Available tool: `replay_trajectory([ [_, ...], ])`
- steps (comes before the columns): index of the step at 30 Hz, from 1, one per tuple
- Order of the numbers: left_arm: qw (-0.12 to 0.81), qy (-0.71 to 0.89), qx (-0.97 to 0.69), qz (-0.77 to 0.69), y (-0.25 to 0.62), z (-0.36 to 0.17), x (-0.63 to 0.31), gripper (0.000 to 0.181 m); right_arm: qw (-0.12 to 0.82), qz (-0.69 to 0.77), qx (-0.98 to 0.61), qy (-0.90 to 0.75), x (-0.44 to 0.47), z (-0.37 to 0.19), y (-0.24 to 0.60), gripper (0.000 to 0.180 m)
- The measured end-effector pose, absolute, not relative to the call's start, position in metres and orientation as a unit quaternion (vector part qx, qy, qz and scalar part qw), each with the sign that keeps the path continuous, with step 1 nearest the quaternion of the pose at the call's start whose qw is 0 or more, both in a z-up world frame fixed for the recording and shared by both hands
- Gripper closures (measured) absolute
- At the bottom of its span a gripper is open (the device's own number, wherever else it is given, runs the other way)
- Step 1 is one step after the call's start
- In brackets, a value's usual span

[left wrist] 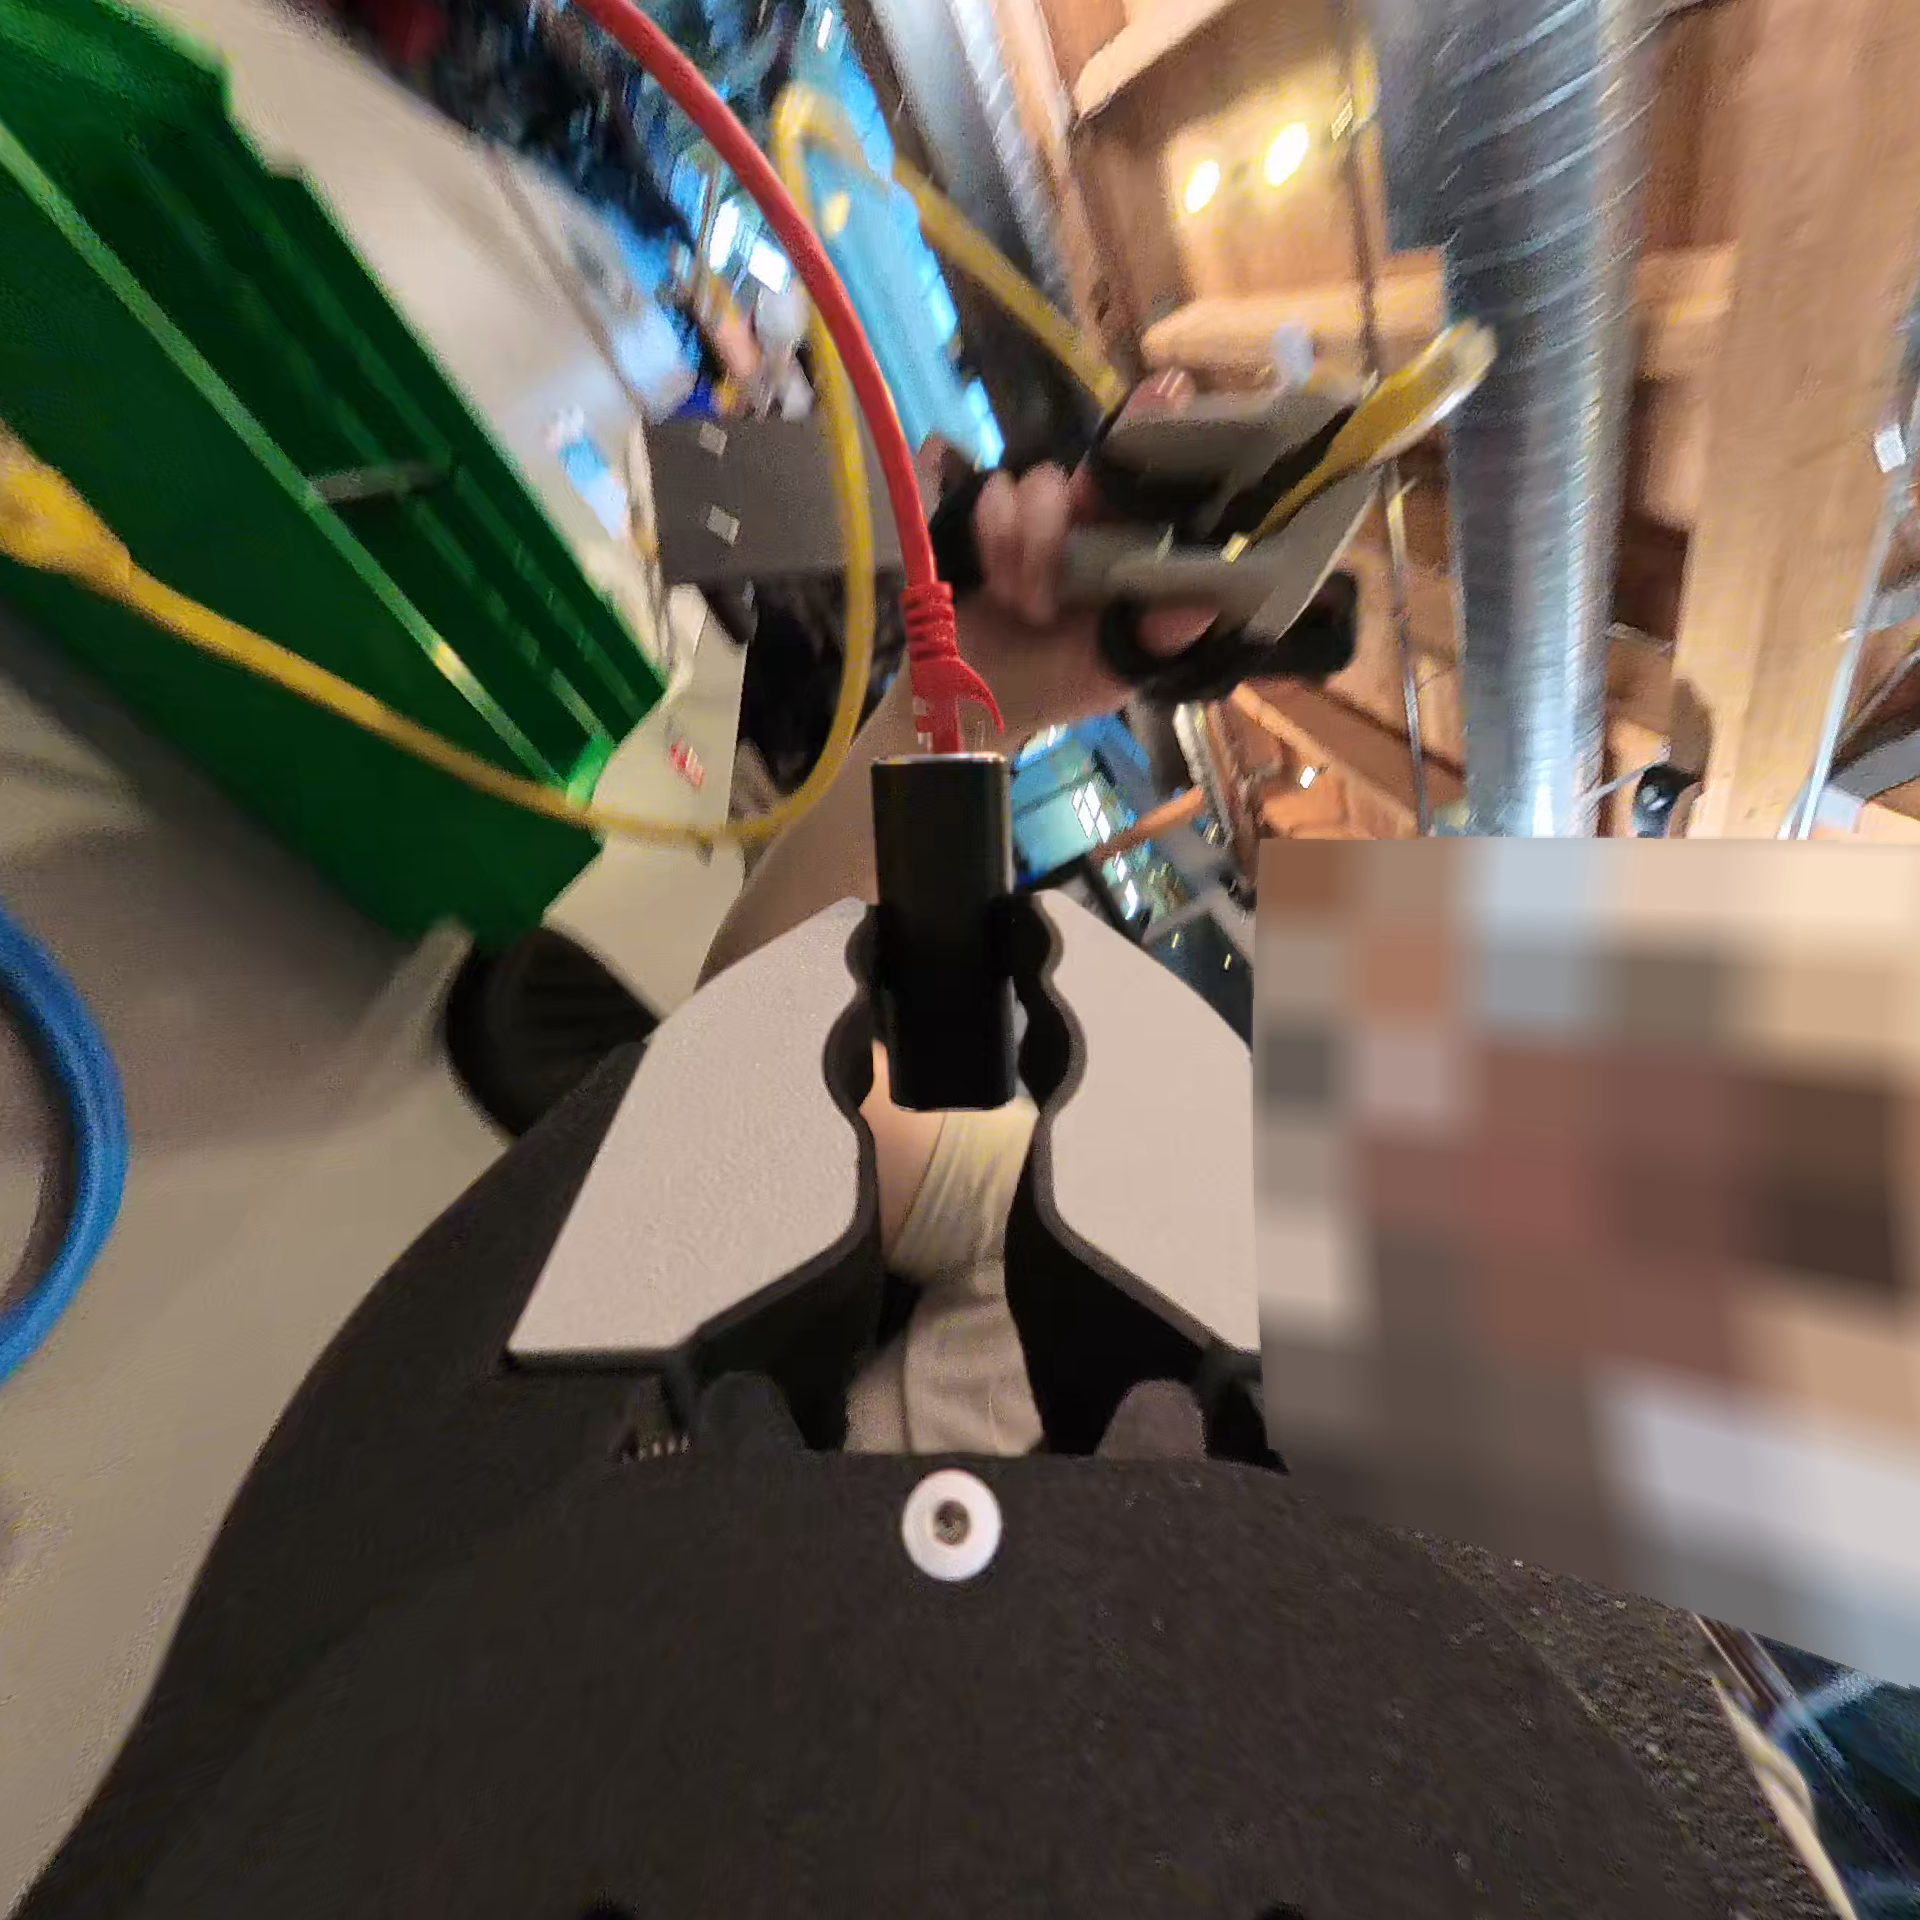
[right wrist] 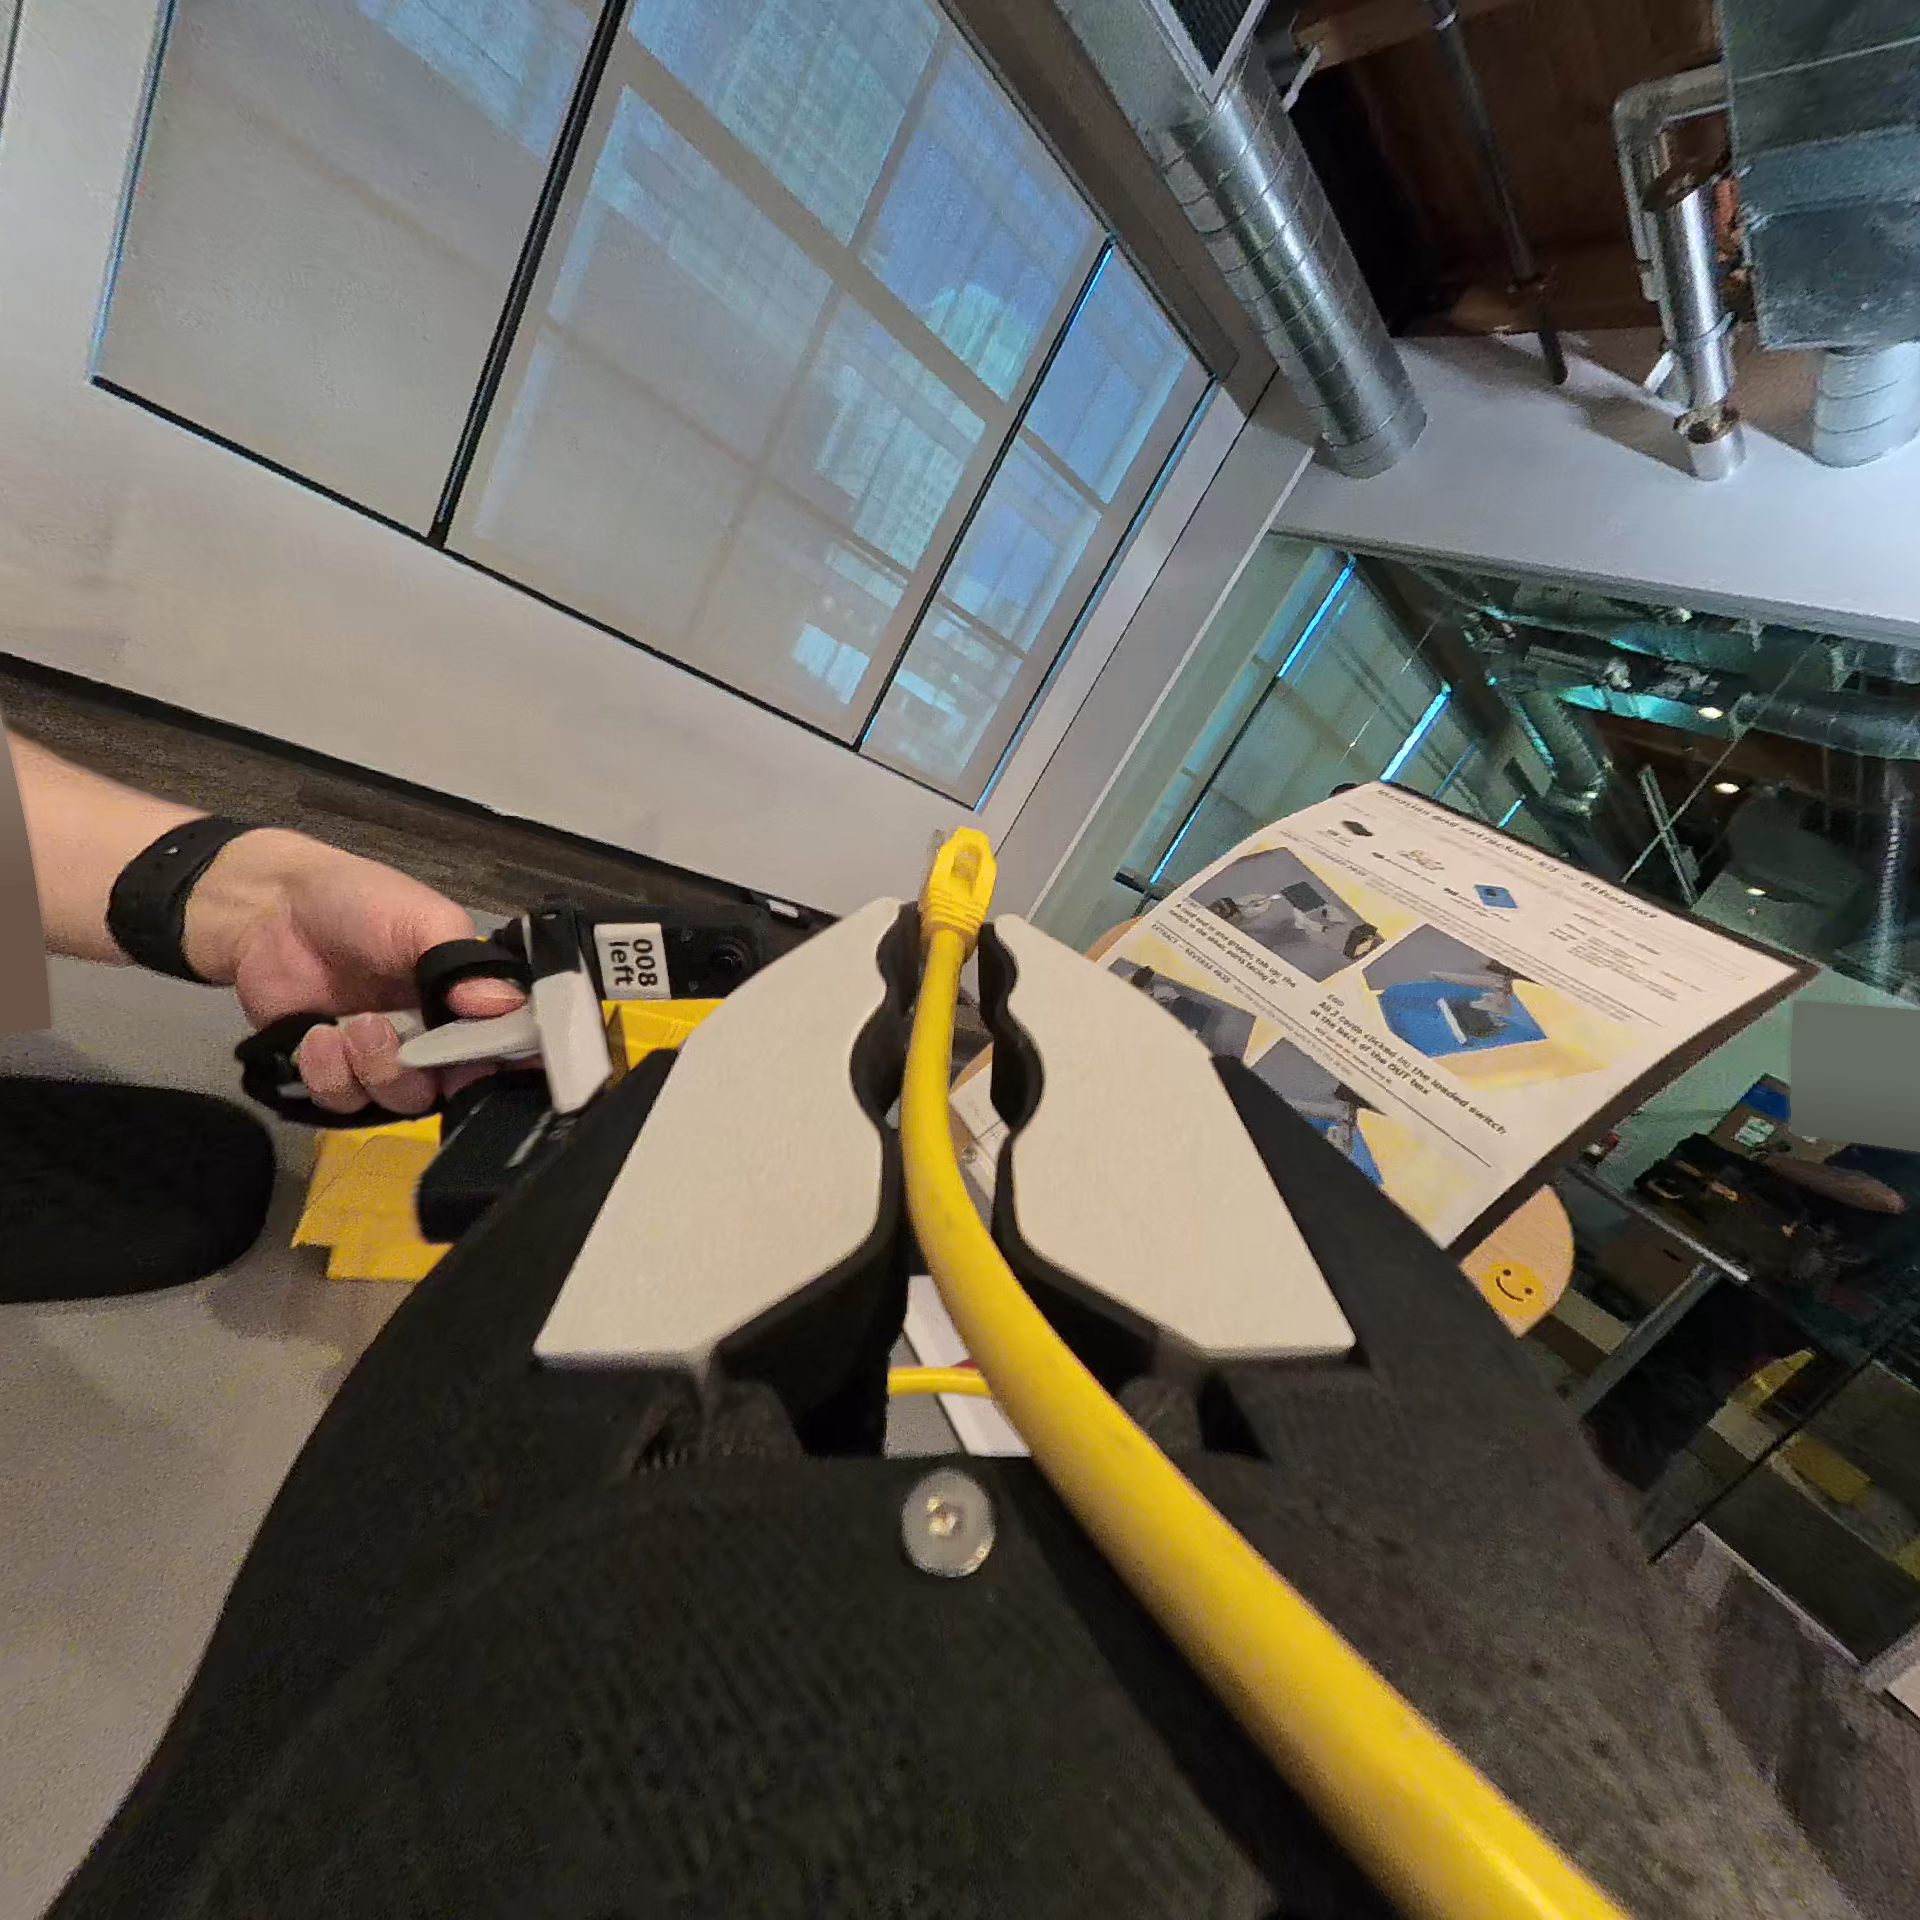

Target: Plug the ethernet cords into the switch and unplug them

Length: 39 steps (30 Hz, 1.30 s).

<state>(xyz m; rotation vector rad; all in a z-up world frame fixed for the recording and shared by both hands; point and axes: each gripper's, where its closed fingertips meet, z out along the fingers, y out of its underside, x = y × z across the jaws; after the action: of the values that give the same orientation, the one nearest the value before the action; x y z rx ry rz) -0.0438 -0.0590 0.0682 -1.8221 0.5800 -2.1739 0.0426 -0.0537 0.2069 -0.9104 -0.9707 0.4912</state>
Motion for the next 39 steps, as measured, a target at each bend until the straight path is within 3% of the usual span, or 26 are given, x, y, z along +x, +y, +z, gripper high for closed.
replay_trajectory([
  [1, 0.151, 0.183, -0.603, -0.761, -0.05, 0.082, -0.044, 0.157, 0.767, 0.22, -0.416, -0.437, 0.04, 0.208, -0.052, 0.168],
  [8, 0.28, 0.067, -0.46, -0.84, 0.006, 0.153, -0.056, 0.158, 0.848, 0.044, -0.368, -0.379, 0.007, 0.211, -0.05, 0.168],
  [15, 0.305, -0.002, -0.385, -0.871, 0.029, 0.154, -0.077, 0.158, 0.826, -0.112, -0.357, -0.422, -0.053, 0.162, -0.03, 0.168],
  [39, 0.388, 0.026, -0.391, -0.834, 0.021, 0.162, -0.094, 0.158, 0.828, -0.151, -0.353, -0.409, -0.059, 0.148, -0.02, 0.168],
])
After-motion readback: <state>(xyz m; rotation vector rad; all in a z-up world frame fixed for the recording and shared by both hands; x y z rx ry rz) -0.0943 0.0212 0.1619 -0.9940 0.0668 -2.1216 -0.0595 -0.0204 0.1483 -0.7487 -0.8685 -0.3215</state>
